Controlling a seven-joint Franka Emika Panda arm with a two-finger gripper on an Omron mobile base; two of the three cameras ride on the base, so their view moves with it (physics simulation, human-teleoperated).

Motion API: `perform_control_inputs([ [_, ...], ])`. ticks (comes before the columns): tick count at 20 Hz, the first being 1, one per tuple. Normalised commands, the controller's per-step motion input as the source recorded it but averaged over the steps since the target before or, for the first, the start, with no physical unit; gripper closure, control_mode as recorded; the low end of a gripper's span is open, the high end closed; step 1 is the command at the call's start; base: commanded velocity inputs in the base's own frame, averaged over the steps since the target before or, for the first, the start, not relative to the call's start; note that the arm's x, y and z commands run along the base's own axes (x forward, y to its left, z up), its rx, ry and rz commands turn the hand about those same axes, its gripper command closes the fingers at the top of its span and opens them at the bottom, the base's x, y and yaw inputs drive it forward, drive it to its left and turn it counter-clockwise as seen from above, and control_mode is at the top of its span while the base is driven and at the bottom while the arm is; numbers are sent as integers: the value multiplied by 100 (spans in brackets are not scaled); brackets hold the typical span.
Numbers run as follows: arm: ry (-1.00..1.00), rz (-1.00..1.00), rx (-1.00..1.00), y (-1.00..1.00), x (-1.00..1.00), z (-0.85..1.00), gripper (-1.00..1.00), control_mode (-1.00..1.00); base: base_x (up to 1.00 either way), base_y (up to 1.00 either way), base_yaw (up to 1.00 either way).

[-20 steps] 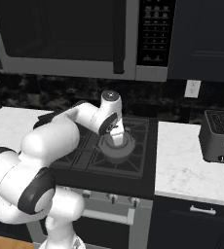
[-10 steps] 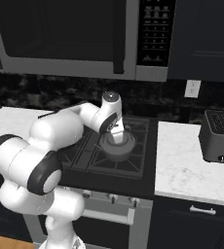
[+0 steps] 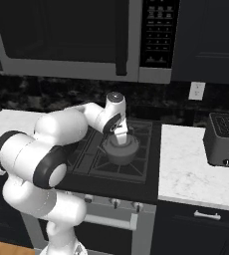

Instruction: Pick the kettle from the counter and place it on a stove burner. Then turn the burner on.

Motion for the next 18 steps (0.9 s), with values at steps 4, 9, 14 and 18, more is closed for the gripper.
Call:
perform_control_inputs([
  [4, 0, 0, 0, 0, 0, 0, -100, -100, 0, 0, 0],
  [9, -6, 0, 0, 0, 0, 6, -100, -100, 0, 0, 0],
  [14, -17, 0, 0, 0, 0, 36, -100, -100, 0, 0, 0],
  [18, -24, 0, 0, 0, -6, 57, -100, -100, 0, 0, 0],
])
